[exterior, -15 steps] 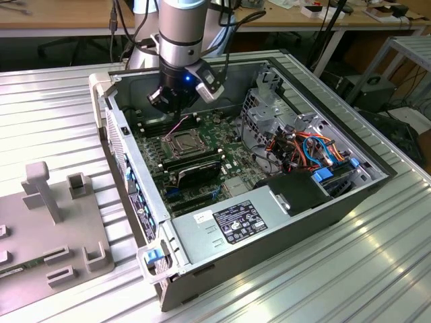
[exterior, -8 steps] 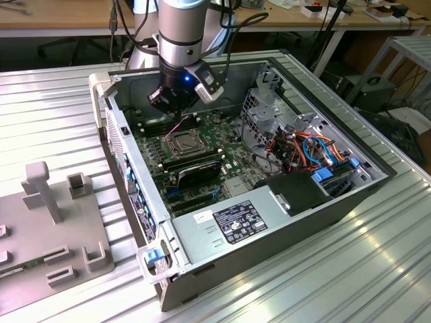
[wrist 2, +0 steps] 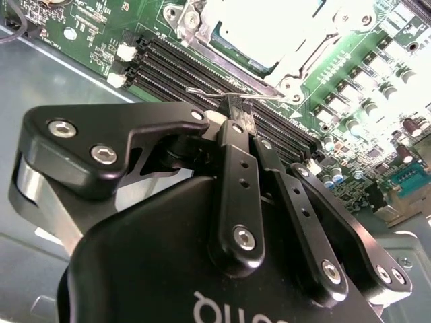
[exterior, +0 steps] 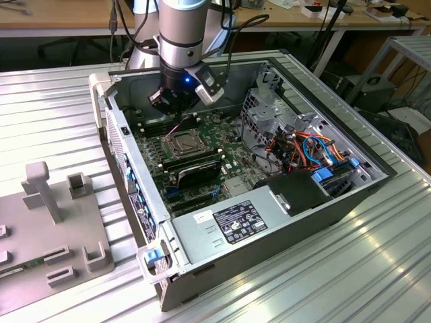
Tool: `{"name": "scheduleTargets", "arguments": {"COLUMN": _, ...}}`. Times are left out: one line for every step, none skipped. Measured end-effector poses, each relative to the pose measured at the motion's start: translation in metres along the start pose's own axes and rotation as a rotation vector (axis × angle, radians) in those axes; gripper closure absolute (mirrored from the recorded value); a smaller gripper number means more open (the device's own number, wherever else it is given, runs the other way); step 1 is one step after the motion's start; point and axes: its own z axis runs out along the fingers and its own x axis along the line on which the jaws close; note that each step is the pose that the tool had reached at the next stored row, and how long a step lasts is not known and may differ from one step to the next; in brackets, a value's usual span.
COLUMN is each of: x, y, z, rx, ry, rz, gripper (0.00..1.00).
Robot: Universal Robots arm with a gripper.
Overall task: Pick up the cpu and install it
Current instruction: 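Install the first cpu locking lever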
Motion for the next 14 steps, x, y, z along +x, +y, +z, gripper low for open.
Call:
{"name": "scheduleTargets", "arguments": {"x": -0.0001, "y": -0.0001, "z": 0.0006, "rx": -0.0001, "ry": 0.0001, "rz": 0.000, "gripper": 0.89}}
{"name": "scheduleTargets", "arguments": {"x": -0.0004, "y": -0.0002, "z": 0.0012, "rx": 0.0001, "ry": 0.0000, "rz": 0.001, "gripper": 0.89}}
{"name": "scheduleTargets", "arguments": {"x": -0.0007, "y": -0.0003, "z": 0.0015, "rx": 0.0001, "ry": 0.0000, "rz": 0.001, "gripper": 0.89}}
{"name": "scheduleTargets", "arguments": {"x": -0.0010, "y": -0.0004, "z": 0.0017, "rx": 0.0003, "ry": 0.0001, "rz": 0.001, "gripper": 0.89}}
{"name": "scheduleTargets", "arguments": {"x": -0.0013, "y": -0.0005, "z": 0.0019, "rx": 0.0003, "ry": 0.0001, "rz": 0.001, "gripper": 0.89}}
{"name": "scheduleTargets", "arguments": {"x": -0.0015, "y": -0.0005, "z": 0.0020, "rx": 0.0002, "ry": 0.0000, "rz": 0.001, "gripper": 0.89}}
{"name": "scheduleTargets", "arguments": {"x": -0.0015, "y": -0.0005, "z": 0.0020, "rx": 0.0002, "ry": 0.0000, "rz": 0.001, "gripper": 0.89}}
{"name": "scheduleTargets", "arguments": {"x": -0.0016, "y": -0.0005, "z": 0.0021, "rx": 0.0001, "ry": -0.0001, "rz": 0.001, "gripper": 0.89}}
{"name": "scheduleTargets", "arguments": {"x": -0.0016, "y": -0.0005, "z": 0.0021, "rx": 0.0001, "ry": -0.0001, "rz": 0.001, "gripper": 0.89}}
{"name": "scheduleTargets", "arguments": {"x": -0.0017, "y": -0.0005, "z": 0.0021, "rx": 0.0001, "ry": -0.0001, "rz": 0.001, "gripper": 0.89}}
{"name": "scheduleTargets", "arguments": {"x": -0.0017, "y": -0.0005, "z": 0.0021, "rx": 0.0002, "ry": 0.0000, "rz": 0.001, "gripper": 0.89}}
{"name": "scheduleTargets", "arguments": {"x": -0.0017, "y": -0.0005, "z": 0.0025, "rx": -0.0002, "ry": -0.0003, "rz": 0.001, "gripper": 0.89}}
{"name": "scheduleTargets", "arguments": {"x": -0.0019, "y": -0.0006, "z": 0.0035, "rx": 0.0000, "ry": 0.0001, "rz": 0.001, "gripper": 0.89}}
{"name": "scheduleTargets", "arguments": {"x": -0.0021, "y": -0.0007, "z": 0.0043, "rx": 0.0001, "ry": 0.0006, "rz": 0.001, "gripper": 0.89}}
